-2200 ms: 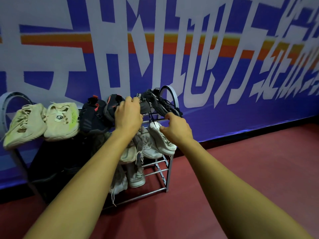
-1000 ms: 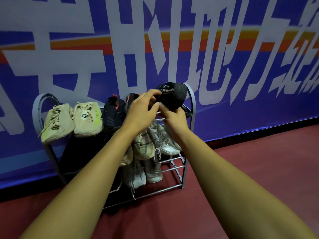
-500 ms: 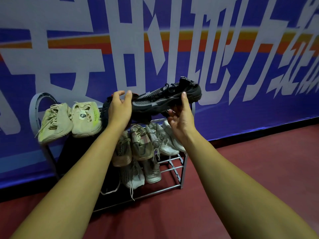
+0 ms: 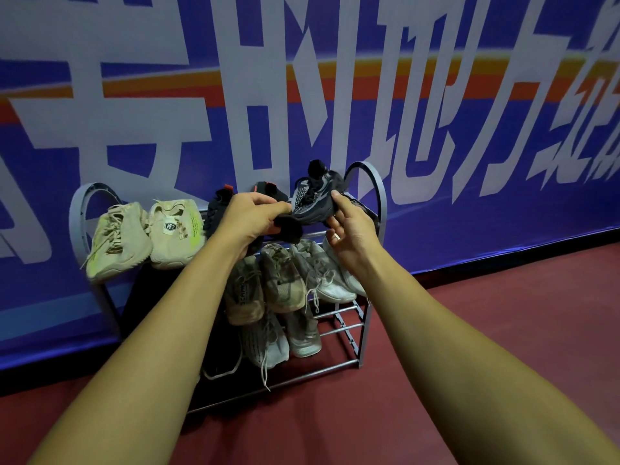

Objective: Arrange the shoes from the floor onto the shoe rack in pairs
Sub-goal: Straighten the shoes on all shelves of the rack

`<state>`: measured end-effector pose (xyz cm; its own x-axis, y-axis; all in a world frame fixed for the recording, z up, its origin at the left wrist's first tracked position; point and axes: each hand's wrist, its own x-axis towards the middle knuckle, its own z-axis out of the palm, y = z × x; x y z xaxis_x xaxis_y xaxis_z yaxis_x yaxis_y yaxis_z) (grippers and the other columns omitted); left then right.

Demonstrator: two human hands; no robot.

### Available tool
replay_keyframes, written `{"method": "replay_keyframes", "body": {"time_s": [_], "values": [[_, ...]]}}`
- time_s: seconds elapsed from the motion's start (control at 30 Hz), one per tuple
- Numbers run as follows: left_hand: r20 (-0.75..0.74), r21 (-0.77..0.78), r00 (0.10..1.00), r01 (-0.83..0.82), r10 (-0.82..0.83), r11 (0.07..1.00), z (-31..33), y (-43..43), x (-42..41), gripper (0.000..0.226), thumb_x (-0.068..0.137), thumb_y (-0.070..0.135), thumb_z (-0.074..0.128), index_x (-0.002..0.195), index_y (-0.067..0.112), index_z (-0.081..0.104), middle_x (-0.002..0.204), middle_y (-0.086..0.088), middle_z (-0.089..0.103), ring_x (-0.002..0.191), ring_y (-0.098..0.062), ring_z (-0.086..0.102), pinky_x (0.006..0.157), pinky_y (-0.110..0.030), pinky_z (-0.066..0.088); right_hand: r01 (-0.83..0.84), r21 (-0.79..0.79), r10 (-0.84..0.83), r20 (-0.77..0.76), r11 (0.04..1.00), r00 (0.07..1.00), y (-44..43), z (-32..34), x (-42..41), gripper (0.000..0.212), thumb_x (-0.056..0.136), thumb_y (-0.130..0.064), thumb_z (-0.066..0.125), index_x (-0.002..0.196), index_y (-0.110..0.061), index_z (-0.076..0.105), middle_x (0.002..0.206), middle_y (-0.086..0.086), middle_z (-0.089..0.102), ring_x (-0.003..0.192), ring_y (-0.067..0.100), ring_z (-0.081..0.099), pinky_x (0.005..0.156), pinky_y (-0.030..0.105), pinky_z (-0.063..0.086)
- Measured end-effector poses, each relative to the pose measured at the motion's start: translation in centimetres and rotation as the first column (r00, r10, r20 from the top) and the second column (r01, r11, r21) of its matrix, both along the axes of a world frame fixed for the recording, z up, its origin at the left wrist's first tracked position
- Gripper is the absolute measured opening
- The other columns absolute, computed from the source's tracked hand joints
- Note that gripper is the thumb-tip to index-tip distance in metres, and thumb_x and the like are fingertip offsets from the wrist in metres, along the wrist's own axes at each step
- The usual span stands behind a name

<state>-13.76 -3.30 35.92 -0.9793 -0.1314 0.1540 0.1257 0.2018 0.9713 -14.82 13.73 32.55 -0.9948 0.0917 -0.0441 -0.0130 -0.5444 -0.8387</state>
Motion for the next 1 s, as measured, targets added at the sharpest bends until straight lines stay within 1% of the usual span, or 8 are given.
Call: {"method": "replay_keyframes", "body": {"time_s": [0.13, 0.2, 0.3, 0.47, 0.6, 0.7, 0.8, 1.0], "values": [[0.092, -0.064, 0.996, -0.008, 0.014, 0.998, 0.0, -0.4, -0.1, 0.045, 0.075, 0.03, 0.084, 0.093, -0.01, 0.072, 0.092, -0.02, 0.075, 0.072, -0.021, 0.075, 0.078, -0.039, 0.063, -0.035, -0.042, 0.035, -0.004, 0.998, 0.999, -0.1, 0.0, -0.1, 0.028, 0.089, -0.027, 0.072, 0.115, -0.016, 0.067, 0.109, 0.004, 0.076, 0.078, 0.007, 0.067, 0.066, 0.024, 0.039], [0.14, -0.103, 0.99, -0.001, 0.015, 0.995, 0.2, -0.3, 0.0, 0.039, 0.074, 0.03, 0.081, 0.081, -0.007, 0.072, 0.074, -0.014, 0.074, 0.063, -0.019, 0.073, 0.082, -0.042, 0.062, -0.061, -0.049, 0.06, -0.017, 0.997, 0.998, -0.2, 0.2, 0.0, 0.027, 0.09, -0.027, 0.072, 0.114, -0.016, 0.068, 0.103, 0.003, 0.075, 0.067, 0.004, 0.064, 0.063, 0.022, 0.038], [0.177, 0.045, 0.984, 0.021, -0.029, 0.999, 0.6, 0.1, 0.1, 0.021, 0.083, 0.015, 0.076, 0.071, 0.005, 0.062, 0.057, -0.004, 0.054, 0.045, -0.009, 0.059, 0.063, -0.027, 0.06, -0.066, -0.059, 0.065, -0.018, 0.996, 0.998, -0.3, 0.6, -0.1, 0.011, 0.091, -0.027, 0.07, 0.098, -0.019, 0.069, 0.097, 0.002, 0.072, 0.067, 0.008, 0.058, 0.065, 0.024, 0.041], [0.214, 0.268, 0.975, 0.004, -0.063, 0.963, 0.9, 0.3, -0.2, 0.009, 0.091, 0.005, 0.068, 0.088, 0.0, 0.062, 0.092, -0.013, 0.066, 0.07, -0.013, 0.066, 0.048, -0.016, 0.052, -0.088, 0.064, 0.087, 0.019, 0.994, 0.996, -0.4, 0.2, -0.1, 0.02, 0.092, -0.043, 0.067, 0.093, -0.024, 0.07, 0.073, -0.007, 0.071, 0.057, 0.005, 0.057, 0.057, 0.022, 0.036], [0.176, 0.266, 0.984, -0.059, 0.012, 0.962, 0.6, 1.5, -0.5, 0.023, 0.092, 0.003, 0.066, 0.11, -0.008, 0.059, 0.112, -0.02, 0.064, 0.077, -0.02, 0.068, 0.048, -0.019, 0.053, -0.122, 0.109, 0.119, 0.029, 0.987, 0.992, -0.3, 0.0, -0.1, 0.03, 0.09, -0.045, 0.069, 0.077, -0.019, 0.059, 0.043, -0.01, 0.045, 0.043, 0.008, 0.029, 0.048, 0.022, 0.025], [0.14, 0.205, 0.987, -0.106, 0.078, 0.973, 0.5, 2.5, -0.8, 0.012, 0.091, 0.003, 0.066, 0.097, -0.003, 0.058, 0.112, -0.02, 0.063, 0.083, -0.025, 0.069, 0.048, -0.02, 0.054, -0.088, 0.068, 0.084, 0.063, 0.994, 0.994, 0.1, -0.6, -1.1, 0.043, 0.084, -0.05, 0.073, 0.092, -0.008, 0.065, 0.055, -0.006, 0.057, 0.044, 0.008, 0.034, 0.043, 0.021, 0.025], [0.117, 0.129, 0.984, -0.149, 0.134, 0.98, 0.4, 2.9, -1.4, 0.012, 0.09, 0.003, 0.066, 0.084, 0.005, 0.056, 0.113, -0.02, 0.063, 0.09, -0.031, 0.07, 0.061, -0.031, 0.06, 0.01, 0.035, -0.017, 0.212, 0.999, 0.977, 0.5, -1.4, -1.6, 0.056, 0.085, -0.051, 0.071, 0.111, -0.002, 0.063, 0.093, 0.007, 0.077, 0.047, 0.005, 0.05, 0.04, 0.017, 0.034], [0.061, -0.105, 0.979, -0.189, 0.196, 0.976, 0.1, 3.6, -2.0, 0.016, 0.089, 0.013, 0.069, 0.082, 0.0, 0.062, 0.086, -0.016, 0.069, 0.065, -0.029, 0.073, 0.07, -0.044, 0.063, 0.148, 0.049, -0.156, 0.374, 0.988, 0.914, 2.0, -1.9, -1.7, 0.038, 0.093, -0.041, 0.067, 0.104, -0.007, 0.056, 0.106, 0.017, 0.073, 0.047, 0.008, 0.05, 0.034, 0.015, 0.035]]}}
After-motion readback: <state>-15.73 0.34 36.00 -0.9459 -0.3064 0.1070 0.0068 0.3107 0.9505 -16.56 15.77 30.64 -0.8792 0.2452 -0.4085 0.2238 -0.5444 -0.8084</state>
